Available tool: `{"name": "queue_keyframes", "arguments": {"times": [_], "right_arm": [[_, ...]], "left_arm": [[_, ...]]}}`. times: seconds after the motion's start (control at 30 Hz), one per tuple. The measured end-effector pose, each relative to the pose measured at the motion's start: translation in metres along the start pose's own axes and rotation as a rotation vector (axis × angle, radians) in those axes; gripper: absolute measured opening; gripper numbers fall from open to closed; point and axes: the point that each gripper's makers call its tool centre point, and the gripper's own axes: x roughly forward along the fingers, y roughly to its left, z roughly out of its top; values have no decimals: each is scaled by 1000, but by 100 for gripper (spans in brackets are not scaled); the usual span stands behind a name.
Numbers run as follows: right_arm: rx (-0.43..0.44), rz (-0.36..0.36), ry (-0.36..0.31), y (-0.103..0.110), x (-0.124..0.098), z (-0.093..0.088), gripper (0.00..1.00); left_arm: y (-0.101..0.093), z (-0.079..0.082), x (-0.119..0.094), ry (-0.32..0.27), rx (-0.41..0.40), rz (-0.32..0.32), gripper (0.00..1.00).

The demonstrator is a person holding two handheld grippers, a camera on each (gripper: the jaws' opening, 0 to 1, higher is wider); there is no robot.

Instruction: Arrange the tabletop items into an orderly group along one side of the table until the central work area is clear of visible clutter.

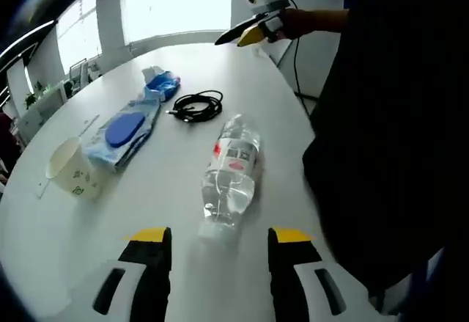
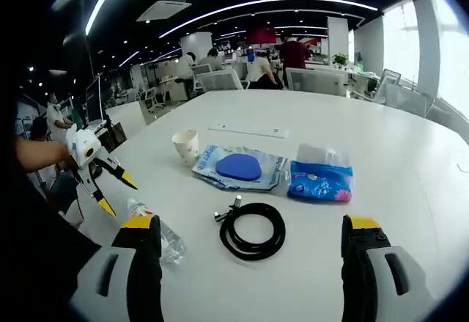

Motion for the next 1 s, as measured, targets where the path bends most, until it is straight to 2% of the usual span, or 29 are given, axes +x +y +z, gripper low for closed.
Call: {"name": "queue_keyframes", "arguments": {"times": [0.17,0.27,0.4,0.5,0.67,0.73,0.93,1.0], "right_arm": [[4,-5,9,1,-2,-5,99],[8,-10,12,0,-4,-7,99],[12,-15,17,1,-5,-10,99],[15,-19,22,1,-6,-13,98],[19,-26,26,1,-7,-15,98],[22,-30,27,1,-8,-16,98],[24,-34,34,3,-9,-20,97],[23,-35,31,4,-10,-20,97]], "left_arm": [[2,-4,10,6,47,-28,36],[6,-8,13,16,67,-25,25],[6,-10,17,4,58,-51,24],[0,-11,19,5,82,-81,23],[1,-12,20,2,105,-79,22],[2,-13,20,-1,80,-81,21],[-2,-12,18,0,97,-94,20],[-3,-8,14,-7,73,-89,20]]}}
